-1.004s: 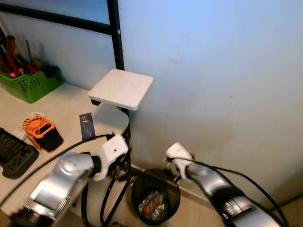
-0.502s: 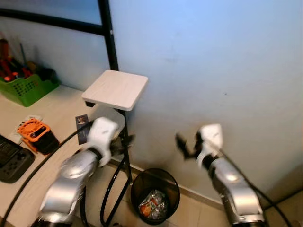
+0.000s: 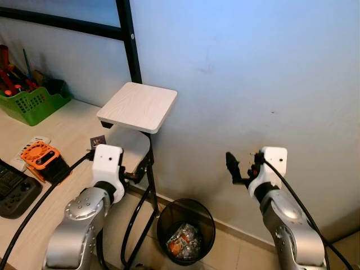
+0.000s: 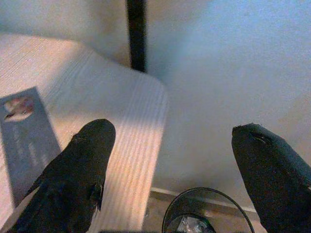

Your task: Clean up the room

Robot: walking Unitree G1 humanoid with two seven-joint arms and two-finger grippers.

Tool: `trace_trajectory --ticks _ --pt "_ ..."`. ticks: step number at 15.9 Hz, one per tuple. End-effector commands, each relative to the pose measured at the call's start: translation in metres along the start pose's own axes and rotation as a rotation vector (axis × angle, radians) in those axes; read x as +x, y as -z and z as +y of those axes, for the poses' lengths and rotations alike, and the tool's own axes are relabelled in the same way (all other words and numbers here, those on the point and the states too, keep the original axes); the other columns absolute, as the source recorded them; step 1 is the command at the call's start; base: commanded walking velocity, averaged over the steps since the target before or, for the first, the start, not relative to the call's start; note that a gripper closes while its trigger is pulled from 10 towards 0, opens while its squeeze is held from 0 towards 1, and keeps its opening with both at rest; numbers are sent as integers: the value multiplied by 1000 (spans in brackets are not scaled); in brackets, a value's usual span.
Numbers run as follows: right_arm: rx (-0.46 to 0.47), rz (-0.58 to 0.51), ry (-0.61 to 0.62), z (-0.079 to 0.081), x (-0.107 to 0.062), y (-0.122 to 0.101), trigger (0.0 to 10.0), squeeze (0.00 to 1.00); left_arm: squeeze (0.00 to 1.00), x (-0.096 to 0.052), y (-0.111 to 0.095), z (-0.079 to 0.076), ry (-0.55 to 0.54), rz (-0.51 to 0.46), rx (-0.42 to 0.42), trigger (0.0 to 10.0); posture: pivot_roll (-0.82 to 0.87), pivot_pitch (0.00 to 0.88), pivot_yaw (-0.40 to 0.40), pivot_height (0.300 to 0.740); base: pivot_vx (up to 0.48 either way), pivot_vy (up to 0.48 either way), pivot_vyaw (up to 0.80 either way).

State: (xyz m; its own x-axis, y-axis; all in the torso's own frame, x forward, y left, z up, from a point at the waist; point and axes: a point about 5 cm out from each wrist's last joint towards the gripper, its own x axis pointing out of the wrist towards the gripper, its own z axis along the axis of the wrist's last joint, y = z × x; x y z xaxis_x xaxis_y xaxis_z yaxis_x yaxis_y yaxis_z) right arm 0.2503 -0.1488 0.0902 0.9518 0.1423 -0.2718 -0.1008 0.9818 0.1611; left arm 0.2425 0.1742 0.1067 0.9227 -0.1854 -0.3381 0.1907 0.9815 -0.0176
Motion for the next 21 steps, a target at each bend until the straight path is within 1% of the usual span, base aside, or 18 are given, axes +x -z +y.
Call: trace_trajectory --ticks 1,3,4,5,6,7,8,9,10,14,15,16,18,20,21 --pt "2 -9 -27 5 -1 -3 10000 0 0 -3 -3 4 -29 -7 -9 10000 -73 0 38 740 0 0 0" --pt "3 -11 -36 8 0 -4 10000 0 0 -6 -1 7 -27 11 2 10000 -73 0 49 740 0 0 0" --pt "-2 -22 -48 9 2 -7 10000 0 0 -8 0 6 -11 24 17 10000 -69 0 49 740 0 0 0" --pt "-13 -29 -47 9 2 -9 10000 0 0 -7 0 5 -3 24 53 10000 -65 0 46 740 0 0 0" --pt "-83 -34 -10 7 3 -11 10000 0 0 -6 -5 6 -16 -8 111 10000 -67 0 39 740 0 0 0" --pt "-169 -36 -17 9 5 -11 10000 0 0 -4 -9 6 -26 -49 130 10000 -66 0 35 740 0 0 0" --pt "-170 -29 -33 11 7 -10 10000 0 0 -2 -12 6 -38 -68 109 10000 -68 0 35 740 0 0 0" --pt "-138 -21 -45 13 8 -10 10000 0 0 0 -15 7 -54 -81 77 10000 -76 0 35 740 0 0 0" --pt "-126 -15 -63 16 9 -10 10000 0 0 1 -17 9 -70 -100 82 10000 -81 0 35 740 0 0 0" --pt "-126 0 -55 15 11 -10 10000 0 0 3 -15 7 -58 -96 105 10000 -74 0 32 740 0 0 0" --pt "-130 8 -55 15 12 -8 10000 0 0 3 -15 8 -63 -99 100 10000 -77 0 31 740 -300 0 0" --pt "-170 12 -52 15 13 -8 10000 0 0 4 -15 9 -67 -98 98 10000 -79 0 33 740 -326 0 0" --pt "-172 13 -79 17 13 -8 10000 0 0 4 -14 8 -66 -92 103 10000 -79 0 28 740 0 0 0" --pt "-175 -4 -87 18 13 -9 10000 0 0 5 -13 6 -40 -91 103 10000 -83 0 32 740 0 0 0" --pt "-162 -5 -87 18 13 -10 10000 0 0 5 -13 4 -24 -86 96 10000 -78 0 31 740 0 0 0"
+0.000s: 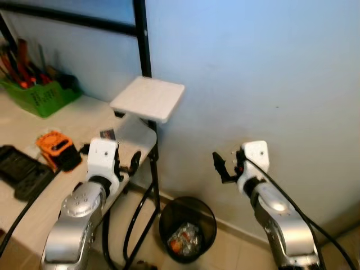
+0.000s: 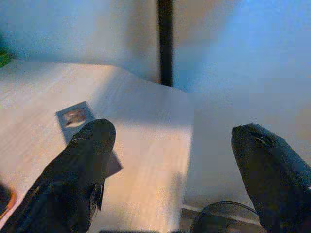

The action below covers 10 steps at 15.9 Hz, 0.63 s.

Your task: Clean up the room

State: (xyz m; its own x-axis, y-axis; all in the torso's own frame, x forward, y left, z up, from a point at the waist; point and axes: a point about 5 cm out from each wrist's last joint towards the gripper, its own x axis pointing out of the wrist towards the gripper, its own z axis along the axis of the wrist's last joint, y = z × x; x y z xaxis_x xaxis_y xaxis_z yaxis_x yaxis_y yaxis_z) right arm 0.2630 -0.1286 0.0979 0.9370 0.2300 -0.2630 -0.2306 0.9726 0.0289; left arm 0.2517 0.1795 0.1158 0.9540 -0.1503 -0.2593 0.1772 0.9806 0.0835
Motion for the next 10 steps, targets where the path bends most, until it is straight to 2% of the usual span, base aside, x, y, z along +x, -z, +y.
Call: trace_trajectory --ticks 1,2,6,10 --pt "15 -3 3 -1 0 -1 10000 0 0 0 -1 -3 24 -1 7 10000 -70 0 27 740 0 0 0" --pt "12 -9 0 1 0 -1 10000 0 0 -1 -1 -3 30 5 15 10000 -65 0 23 740 0 0 0" --pt "37 -8 16 -3 -3 1 10000 0 0 -1 -2 -1 28 2 12 10000 -72 0 18 740 0 0 -788" --pt "45 -12 45 -5 -3 -1 10000 0 0 -4 6 -1 27 48 15 10000 -90 0 29 740 0 0 -800"
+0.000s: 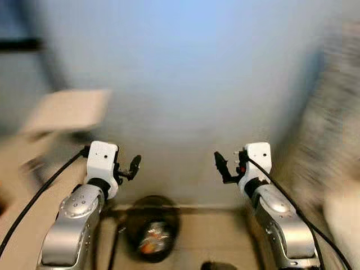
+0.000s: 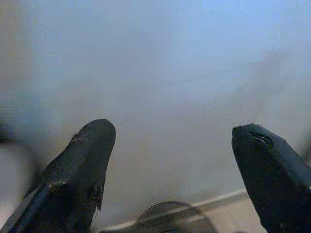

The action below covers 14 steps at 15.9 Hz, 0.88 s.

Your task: Clean up the room

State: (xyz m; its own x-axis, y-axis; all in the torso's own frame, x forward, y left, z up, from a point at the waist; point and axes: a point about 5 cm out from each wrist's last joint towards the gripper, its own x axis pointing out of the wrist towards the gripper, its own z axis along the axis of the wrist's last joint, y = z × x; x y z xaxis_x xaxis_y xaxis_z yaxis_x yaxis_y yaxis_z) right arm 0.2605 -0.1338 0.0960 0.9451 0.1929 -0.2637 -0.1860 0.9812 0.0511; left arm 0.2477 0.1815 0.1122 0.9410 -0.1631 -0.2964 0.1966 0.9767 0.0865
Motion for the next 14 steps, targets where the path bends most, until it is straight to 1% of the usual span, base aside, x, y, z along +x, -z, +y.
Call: trace_trajectory --ticks 1,3,4,5,7,9,10,12,13,14 --pt "14 -12 10 -1 0 -4 10000 0 0 -1 1 -2 10 8 5 10000 -90 0 29 740 0 0 -800" --pt "20 -2 19 -2 -1 -2 10000 0 0 0 1 -2 6 13 16 10000 -82 0 23 740 0 0 -800" --pt "26 4 23 -2 -1 0 10000 0 0 1 1 -2 0 13 45 10000 -87 0 33 740 0 0 -800" --pt "29 5 24 -2 0 -1 10000 0 0 1 1 -1 -3 14 48 10000 -77 0 33 740 0 0 -800" --pt "66 18 15 0 0 0 10000 0 0 -1 3 -1 5 36 19 10000 -76 0 33 740 0 0 -800" --pt "74 24 -17 6 -2 0 10000 0 0 -1 4 4 -27 45 -38 10000 -78 0 29 740 0 0 -800" --pt "77 20 -22 6 -2 -1 10000 0 0 -1 3 2 -21 39 -56 10000 -77 0 27 740 0 0 -800" --pt "76 13 -19 4 -2 -2 10000 0 0 1 2 1 -14 34 -63 10000 -83 0 30 740 0 0 -800" --pt "54 6 -10 1 -1 -3 10000 0 0 2 1 0 -8 38 -44 10000 -73 0 29 740 0 0 -800" --pt "51 3 -4 1 -1 -4 10000 0 0 1 1 0 1 42 -32 10000 -70 0 28 740 0 0 -800"
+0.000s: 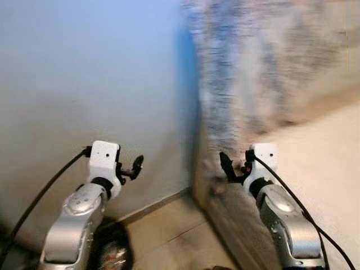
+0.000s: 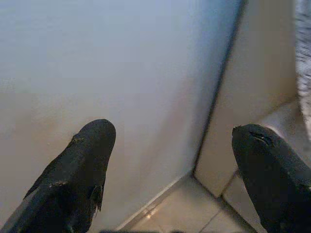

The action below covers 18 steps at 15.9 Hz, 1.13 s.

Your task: Clean up the room

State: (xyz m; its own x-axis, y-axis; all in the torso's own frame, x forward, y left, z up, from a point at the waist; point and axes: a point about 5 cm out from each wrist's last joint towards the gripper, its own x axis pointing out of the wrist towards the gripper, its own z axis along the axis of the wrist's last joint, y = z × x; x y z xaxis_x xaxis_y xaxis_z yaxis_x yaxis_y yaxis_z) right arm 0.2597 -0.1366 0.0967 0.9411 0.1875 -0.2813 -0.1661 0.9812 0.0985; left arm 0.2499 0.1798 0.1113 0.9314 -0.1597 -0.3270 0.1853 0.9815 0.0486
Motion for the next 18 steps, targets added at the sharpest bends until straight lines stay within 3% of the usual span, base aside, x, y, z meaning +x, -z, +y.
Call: trace_trajectory --ticks 1,7,11,15,18 --pt "-2 -17 -6 4 0 -3 10000 0 0 -1 1 3 -4 7 2 10000 -70 0 24 740 0 0 -800" --pt "-12 -41 15 -1 0 -8 10000 0 0 -1 3 3 -18 23 -10 10000 -68 0 17 740 0 0 -800" --pt "1 -28 18 1 -1 -4 10000 0 0 -3 2 12 -55 24 -19 10000 -71 0 19 740 0 0 -800" --pt "10 -26 55 -8 -1 -5 10000 0 0 -4 4 11 -58 32 -25 10000 -58 0 14 740 0 0 -800" --pt "16 -35 46 -4 0 -6 10000 0 0 -4 2 14 -67 28 -27 10000 -71 0 19 740 0 0 -800"
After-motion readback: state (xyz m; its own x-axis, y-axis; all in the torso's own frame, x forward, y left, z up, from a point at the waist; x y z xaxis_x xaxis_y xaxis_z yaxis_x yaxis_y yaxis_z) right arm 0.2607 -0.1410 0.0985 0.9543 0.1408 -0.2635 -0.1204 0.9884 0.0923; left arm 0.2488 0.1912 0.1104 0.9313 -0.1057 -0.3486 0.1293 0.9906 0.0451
